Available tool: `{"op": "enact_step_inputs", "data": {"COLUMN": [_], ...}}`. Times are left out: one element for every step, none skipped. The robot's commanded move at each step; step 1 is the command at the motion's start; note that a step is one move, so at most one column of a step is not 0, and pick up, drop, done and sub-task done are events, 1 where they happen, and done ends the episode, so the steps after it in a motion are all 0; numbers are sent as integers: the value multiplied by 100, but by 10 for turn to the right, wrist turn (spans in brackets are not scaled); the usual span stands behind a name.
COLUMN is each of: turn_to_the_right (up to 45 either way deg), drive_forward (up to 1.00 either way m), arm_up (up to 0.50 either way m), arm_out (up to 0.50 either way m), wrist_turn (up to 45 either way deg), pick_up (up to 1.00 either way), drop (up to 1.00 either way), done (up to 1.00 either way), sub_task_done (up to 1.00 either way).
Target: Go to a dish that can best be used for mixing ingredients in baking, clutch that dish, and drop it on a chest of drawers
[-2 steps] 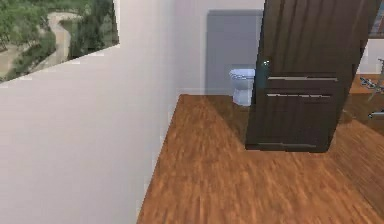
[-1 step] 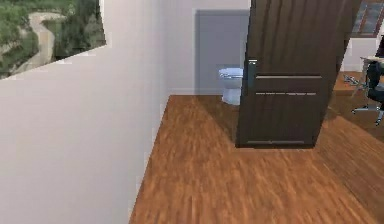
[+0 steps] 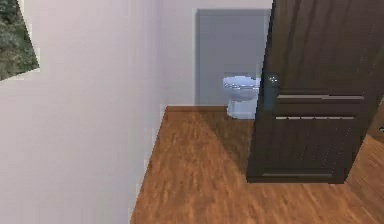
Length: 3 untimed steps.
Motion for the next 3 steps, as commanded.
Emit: {"op": "enact_step_inputs", "data": {"turn_to_the_right": [450,120,0], "drive_forward": [0,0,35], "arm_up": [0,0,0], "arm_out": [0,0,0], "wrist_turn": [0,0,0], "pick_up": [0,0,0], "drop": [0,0,0], "done": [0,0,0], "sub_task_done": [0,0,0]}}
